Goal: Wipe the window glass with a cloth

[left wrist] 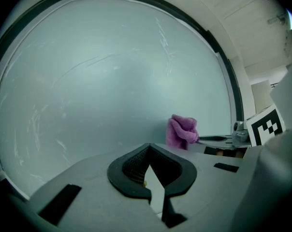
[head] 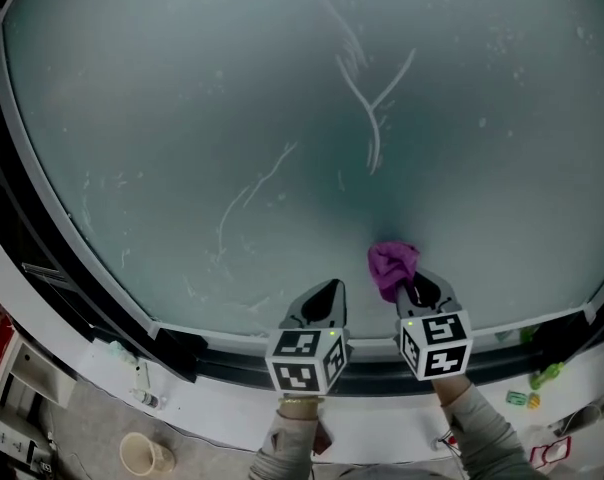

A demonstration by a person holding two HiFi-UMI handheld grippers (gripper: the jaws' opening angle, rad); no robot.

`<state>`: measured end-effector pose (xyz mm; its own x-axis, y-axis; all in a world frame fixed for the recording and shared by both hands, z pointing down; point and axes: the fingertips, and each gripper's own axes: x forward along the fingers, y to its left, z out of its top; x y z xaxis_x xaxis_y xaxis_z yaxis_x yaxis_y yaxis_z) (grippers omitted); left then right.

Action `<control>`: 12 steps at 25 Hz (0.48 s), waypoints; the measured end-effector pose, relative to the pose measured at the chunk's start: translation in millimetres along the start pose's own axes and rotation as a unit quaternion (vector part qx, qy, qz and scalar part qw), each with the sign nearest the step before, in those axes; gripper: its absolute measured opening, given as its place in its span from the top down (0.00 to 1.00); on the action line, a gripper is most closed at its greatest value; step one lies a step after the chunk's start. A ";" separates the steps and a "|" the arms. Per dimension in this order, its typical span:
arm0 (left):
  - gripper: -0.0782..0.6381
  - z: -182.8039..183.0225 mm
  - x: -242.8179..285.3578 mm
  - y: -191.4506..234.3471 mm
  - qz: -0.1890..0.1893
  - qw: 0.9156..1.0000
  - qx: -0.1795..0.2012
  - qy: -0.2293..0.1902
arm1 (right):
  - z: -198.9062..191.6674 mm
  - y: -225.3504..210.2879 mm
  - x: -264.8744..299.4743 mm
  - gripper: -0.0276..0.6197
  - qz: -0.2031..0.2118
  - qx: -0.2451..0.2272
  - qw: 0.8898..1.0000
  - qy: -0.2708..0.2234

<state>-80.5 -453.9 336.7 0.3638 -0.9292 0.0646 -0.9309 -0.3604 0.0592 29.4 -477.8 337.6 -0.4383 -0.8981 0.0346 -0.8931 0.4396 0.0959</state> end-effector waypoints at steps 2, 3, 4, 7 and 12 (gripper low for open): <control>0.88 0.7 6.0 -10.0 -0.010 1.000 0.002 0.000 | -1.5 -14.6 -6.6 0.87 -0.015 0.003 1.000 0.001; 0.88 0.9 9.2 -15.3 -0.016 1.000 0.003 0.000 | -2.6 -21.7 -10.1 0.87 -0.022 0.005 1.000 0.001; 0.88 0.6 12.5 -20.8 -0.023 1.000 0.004 0.001 | -3.7 -28.6 -13.8 0.87 -0.030 0.005 1.000 0.002; 0.88 -0.6 21.5 -36.7 -0.040 0.999 0.007 0.003 | -7.3 -49.0 -25.1 0.87 -0.052 0.005 0.999 0.004; 0.88 -3.4 33.8 -61.7 -0.068 0.998 0.009 0.007 | -12.6 -82.3 -42.5 0.87 -0.090 0.006 0.996 0.009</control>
<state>-10.6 -462.8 338.6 0.4872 -0.8704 0.0706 -0.8732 -0.4846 0.0507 122.9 -476.0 340.8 -0.2690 -0.9624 0.0364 -0.9582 0.2713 0.0910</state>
